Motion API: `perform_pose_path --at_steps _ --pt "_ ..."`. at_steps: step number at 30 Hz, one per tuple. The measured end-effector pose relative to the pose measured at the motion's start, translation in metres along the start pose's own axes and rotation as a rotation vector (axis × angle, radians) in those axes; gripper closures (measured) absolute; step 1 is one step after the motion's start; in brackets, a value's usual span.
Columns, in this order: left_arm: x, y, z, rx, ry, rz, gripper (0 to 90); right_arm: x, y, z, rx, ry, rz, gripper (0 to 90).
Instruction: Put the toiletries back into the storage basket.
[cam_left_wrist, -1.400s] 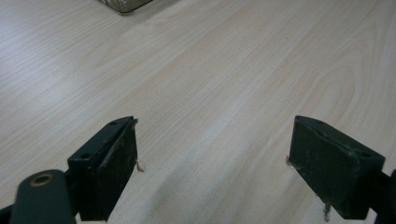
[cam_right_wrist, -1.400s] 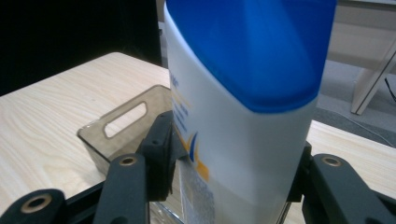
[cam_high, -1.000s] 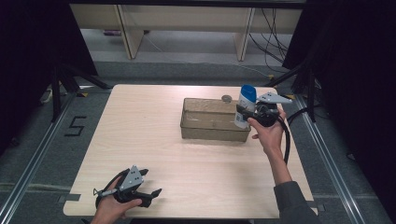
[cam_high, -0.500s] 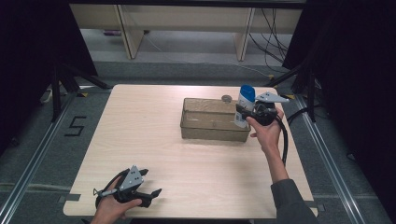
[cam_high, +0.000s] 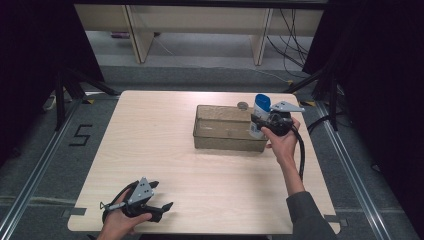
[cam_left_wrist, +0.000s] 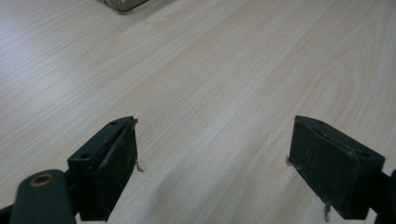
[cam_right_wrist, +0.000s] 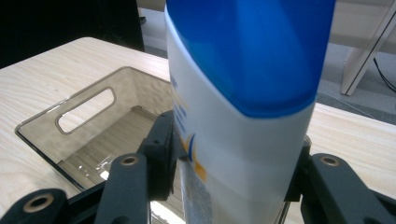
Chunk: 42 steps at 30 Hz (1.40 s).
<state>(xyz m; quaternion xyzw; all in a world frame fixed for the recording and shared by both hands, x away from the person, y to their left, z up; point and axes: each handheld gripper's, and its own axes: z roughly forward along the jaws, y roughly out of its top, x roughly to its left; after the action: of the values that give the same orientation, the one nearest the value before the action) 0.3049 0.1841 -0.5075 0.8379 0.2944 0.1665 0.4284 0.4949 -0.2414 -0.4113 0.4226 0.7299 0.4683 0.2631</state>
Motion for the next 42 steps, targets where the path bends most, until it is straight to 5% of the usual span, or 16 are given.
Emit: perform_pose_path --at_steps 1,6,29,31,32,41,42 --pt "-0.001 0.0 0.0 -0.006 0.0 -0.004 15.0 0.002 -0.002 0.001 0.005 0.005 0.026 52.5" --pt "0.0 0.0 0.0 0.0 -0.001 0.0 15.0 0.0 -0.003 0.002 0.0 -0.008 -0.005 52.6" --pt "0.001 0.0 0.0 0.005 -0.005 0.008 15.1 0.002 -0.027 0.011 0.027 -0.001 0.043 52.9" --pt "0.003 0.0 -0.001 0.019 0.002 0.02 15.0 -0.001 -0.028 0.011 0.016 -0.009 0.013 53.0" --pt "0.002 0.0 -0.001 0.018 0.001 0.019 15.0 0.001 -0.029 0.011 0.02 -0.001 0.051 53.0" --pt "0.003 0.0 -0.001 0.021 0.001 0.019 15.0 0.002 -0.038 0.011 0.016 -0.001 0.019 53.1" --pt "0.002 0.0 -0.001 0.016 0.002 0.018 15.0 0.004 -0.039 0.012 0.021 0.003 0.051 53.2"
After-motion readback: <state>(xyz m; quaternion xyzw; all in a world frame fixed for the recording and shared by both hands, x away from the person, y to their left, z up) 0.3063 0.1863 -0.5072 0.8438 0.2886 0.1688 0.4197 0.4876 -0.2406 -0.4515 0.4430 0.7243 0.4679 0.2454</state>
